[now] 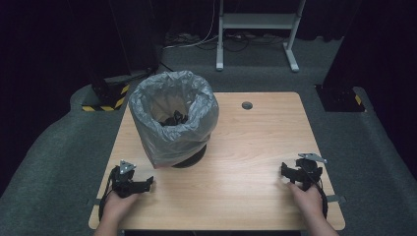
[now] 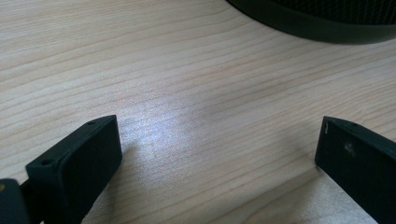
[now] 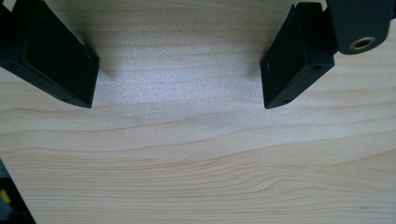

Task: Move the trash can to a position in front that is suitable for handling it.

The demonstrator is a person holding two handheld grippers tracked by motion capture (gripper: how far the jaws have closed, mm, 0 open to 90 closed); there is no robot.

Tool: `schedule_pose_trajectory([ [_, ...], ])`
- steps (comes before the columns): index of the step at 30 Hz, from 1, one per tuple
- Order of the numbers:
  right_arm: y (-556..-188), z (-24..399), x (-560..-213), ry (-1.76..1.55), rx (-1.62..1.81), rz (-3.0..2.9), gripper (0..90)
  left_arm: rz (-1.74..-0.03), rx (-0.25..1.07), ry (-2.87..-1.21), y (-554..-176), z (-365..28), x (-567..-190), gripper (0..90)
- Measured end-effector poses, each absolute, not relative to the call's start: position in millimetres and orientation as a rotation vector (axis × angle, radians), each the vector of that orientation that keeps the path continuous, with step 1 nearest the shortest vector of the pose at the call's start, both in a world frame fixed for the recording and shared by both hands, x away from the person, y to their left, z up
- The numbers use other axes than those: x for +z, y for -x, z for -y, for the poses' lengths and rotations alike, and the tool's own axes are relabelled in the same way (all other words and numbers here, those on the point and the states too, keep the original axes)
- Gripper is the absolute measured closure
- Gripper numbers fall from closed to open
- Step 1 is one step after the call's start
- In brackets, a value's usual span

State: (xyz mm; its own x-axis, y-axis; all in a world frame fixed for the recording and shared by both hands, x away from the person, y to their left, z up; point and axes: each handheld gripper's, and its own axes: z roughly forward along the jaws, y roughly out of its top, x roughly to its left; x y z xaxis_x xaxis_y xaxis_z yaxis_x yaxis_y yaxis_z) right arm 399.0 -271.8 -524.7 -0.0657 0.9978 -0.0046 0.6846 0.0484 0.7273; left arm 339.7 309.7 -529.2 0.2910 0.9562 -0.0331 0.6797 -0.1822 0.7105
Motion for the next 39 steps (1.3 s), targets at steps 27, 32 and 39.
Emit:
schedule_pose_trajectory([
  [27,-417,150,-438,-1.314,1.160,-1.922,12.1,-1.454,0.586,-1.738,-373,-360,-450,9.9],
  [32,-448,122,-417,-1.251,1.184,-1.918,12.2,-1.440,0.650,-1.698,-401,-362,-418,10.4],
  [39,-473,86,-410,-1.208,1.229,-1.917,12.3,-1.388,0.740,-1.676,-435,-353,-392,10.3],
])
